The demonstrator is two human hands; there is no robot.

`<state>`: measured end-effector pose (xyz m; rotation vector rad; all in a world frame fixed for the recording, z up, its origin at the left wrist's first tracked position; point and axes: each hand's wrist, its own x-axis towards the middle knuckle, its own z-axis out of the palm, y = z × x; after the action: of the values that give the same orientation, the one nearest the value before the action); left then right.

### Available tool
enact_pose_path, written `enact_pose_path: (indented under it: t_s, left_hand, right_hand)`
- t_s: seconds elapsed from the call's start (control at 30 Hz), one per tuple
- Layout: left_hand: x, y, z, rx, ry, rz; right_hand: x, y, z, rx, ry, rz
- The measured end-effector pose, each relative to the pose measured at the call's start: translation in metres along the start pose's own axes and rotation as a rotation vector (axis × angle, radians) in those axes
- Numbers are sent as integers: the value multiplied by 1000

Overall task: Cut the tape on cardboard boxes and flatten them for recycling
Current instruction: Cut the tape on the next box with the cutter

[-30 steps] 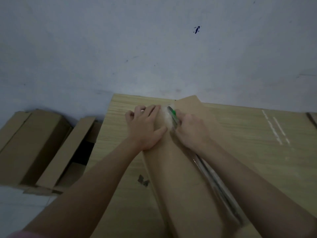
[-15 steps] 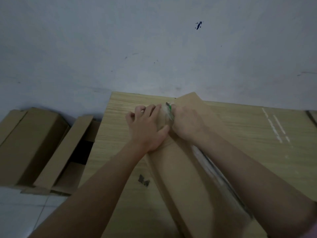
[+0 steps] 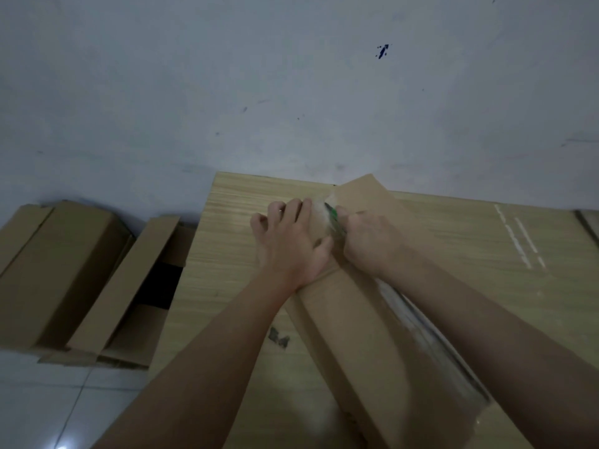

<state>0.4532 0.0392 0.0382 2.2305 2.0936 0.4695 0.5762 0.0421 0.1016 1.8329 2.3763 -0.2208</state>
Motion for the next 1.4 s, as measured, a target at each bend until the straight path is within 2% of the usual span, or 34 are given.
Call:
enact_pose_path:
  t_s: [0.3,0.53,0.73,0.87,1.03,1.1,1.23,1.4]
  left_hand:
    - [-7,8,-2,-18,-58,13]
    - [-17,15,-3,20,11,31]
    - [-15,16,-9,8,-79,2]
    - [-14,16,-12,80,-123,6]
    - [-13,16,-14,99,-165,15]
    - [-32,25,-15,95,-149,77]
    - [-101,64,-11,4,-237,426]
    - [-92,69,-4,-101,-108,360]
  right_hand:
    - [-13,-5,-13,-107,-64,44]
    - [-37,15,1,-127,-109,45]
    - [-81,25,4,-109,-108,35]
    - [-119,35,6,-126,-150,44]
    - [-149,48,22,-109,-95,78]
    - [-151,51,27,-68,-79,87]
    - [-151,54,35,-29,-30,56]
    - [-144,54,31,-73,6,65]
